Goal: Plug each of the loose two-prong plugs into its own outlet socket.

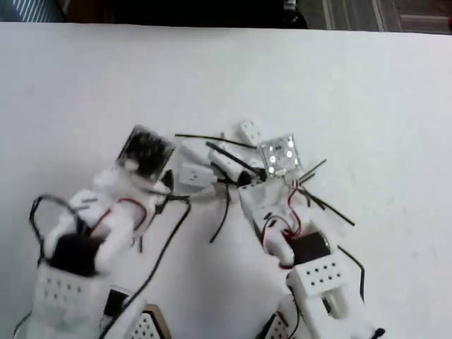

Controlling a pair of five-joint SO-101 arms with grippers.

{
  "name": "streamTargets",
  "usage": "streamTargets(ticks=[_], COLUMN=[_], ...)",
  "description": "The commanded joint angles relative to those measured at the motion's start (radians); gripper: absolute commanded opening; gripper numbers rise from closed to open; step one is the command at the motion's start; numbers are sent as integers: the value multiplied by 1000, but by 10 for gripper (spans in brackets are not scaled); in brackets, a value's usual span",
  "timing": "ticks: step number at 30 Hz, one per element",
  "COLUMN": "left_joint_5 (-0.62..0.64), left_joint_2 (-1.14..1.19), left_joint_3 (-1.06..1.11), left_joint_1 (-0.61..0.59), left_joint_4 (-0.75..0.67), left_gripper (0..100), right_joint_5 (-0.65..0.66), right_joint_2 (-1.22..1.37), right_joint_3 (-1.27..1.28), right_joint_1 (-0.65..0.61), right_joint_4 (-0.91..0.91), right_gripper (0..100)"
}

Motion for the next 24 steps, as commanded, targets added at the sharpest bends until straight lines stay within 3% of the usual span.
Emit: streamTargets(ticks=[1,8,13,20,24], left_joint_5=[5,18,201,241,476], left_joint_2=[245,552,720,929,1061], left_joint_3=[-123,-229,-282,-442,-588], left_joint_1=[4,5,19,120,165], left_joint_4=[32,-68,-140,-144,-144], left_gripper=[281,290,290,290,290], right_joint_5=[-41,-115,-117,-117,-132], right_joint_2=[67,113,113,113,113], right_joint_3=[-68,-110,-110,-112,-127], right_joint_1=[53,145,176,239,278], right_joint_4=[-47,-51,-65,-81,-81], right_gripper=[17,17,17,17,17])
